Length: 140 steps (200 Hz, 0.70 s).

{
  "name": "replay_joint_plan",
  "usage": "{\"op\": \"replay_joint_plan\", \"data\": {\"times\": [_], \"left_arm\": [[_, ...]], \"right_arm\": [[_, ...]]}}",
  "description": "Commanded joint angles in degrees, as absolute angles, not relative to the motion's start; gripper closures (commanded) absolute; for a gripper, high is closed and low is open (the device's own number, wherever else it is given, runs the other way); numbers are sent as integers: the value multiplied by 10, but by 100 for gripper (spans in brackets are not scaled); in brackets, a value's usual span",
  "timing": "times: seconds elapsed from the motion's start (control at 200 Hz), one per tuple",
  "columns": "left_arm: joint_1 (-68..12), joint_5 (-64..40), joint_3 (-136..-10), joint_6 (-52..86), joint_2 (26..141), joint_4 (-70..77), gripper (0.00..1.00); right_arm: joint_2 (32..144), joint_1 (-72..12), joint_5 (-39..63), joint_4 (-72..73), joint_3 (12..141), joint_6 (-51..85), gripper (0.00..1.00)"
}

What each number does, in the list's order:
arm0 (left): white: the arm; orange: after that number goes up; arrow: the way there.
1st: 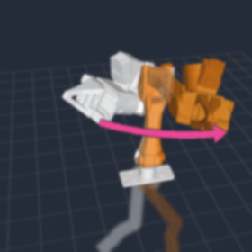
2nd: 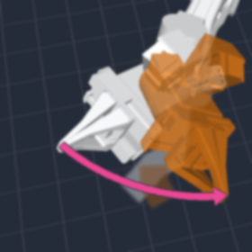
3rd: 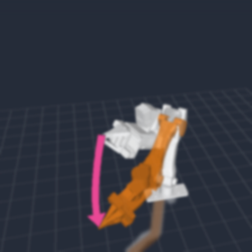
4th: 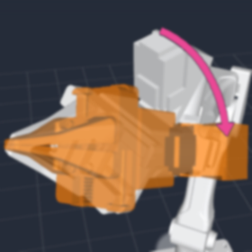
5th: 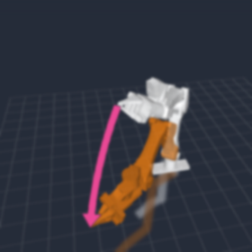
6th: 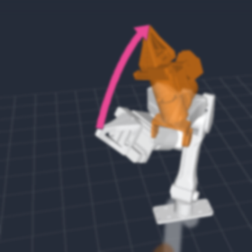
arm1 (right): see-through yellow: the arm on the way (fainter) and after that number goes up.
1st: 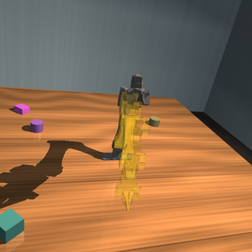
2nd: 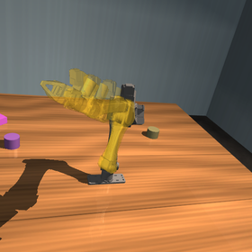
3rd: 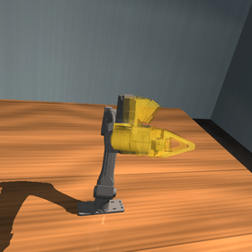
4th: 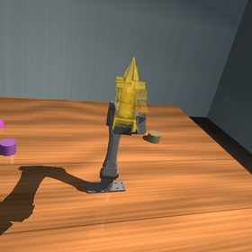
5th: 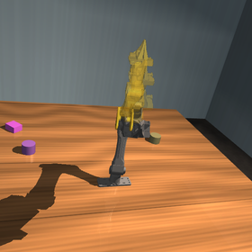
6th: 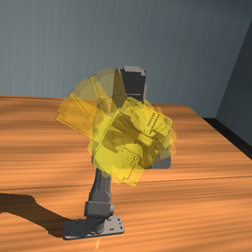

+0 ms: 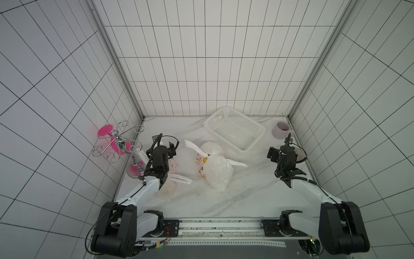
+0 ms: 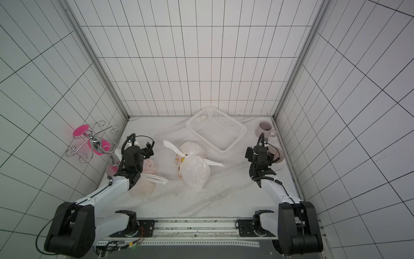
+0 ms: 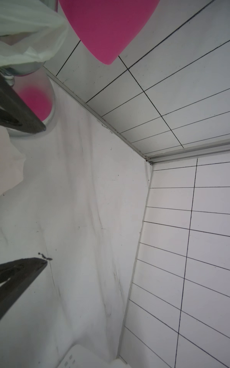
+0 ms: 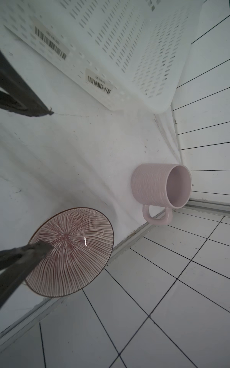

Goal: Place the peach into a plastic bag & tie a knot
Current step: Reset both arms

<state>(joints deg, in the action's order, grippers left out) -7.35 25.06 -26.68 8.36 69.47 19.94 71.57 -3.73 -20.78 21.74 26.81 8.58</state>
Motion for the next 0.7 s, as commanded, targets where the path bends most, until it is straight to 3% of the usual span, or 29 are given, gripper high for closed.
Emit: {"op": "replay_joint_plan", "data": {"times": [0.0, 0.195, 0.31, 0.405, 0.54, 0.695], "left_arm": [[-55, 244, -231, 61, 723, 356, 2], [-23, 75, -206, 10, 827, 500, 3], [-20, 56, -206, 8, 873, 537, 3], [-27, 74, -176, 1, 919, 655, 2], [-29, 84, -201, 10, 885, 546, 3], [-74, 174, -207, -14, 896, 556, 2]], "right_arm": [[755, -35, -223, 405, 221, 48, 2], [830, -31, -200, 521, 194, 36, 2], [894, -33, -145, 617, 183, 3, 2], [878, -29, -142, 514, 218, 17, 1], [879, -12, -163, 492, 231, 48, 1], [883, -10, -162, 504, 228, 45, 2]]}}
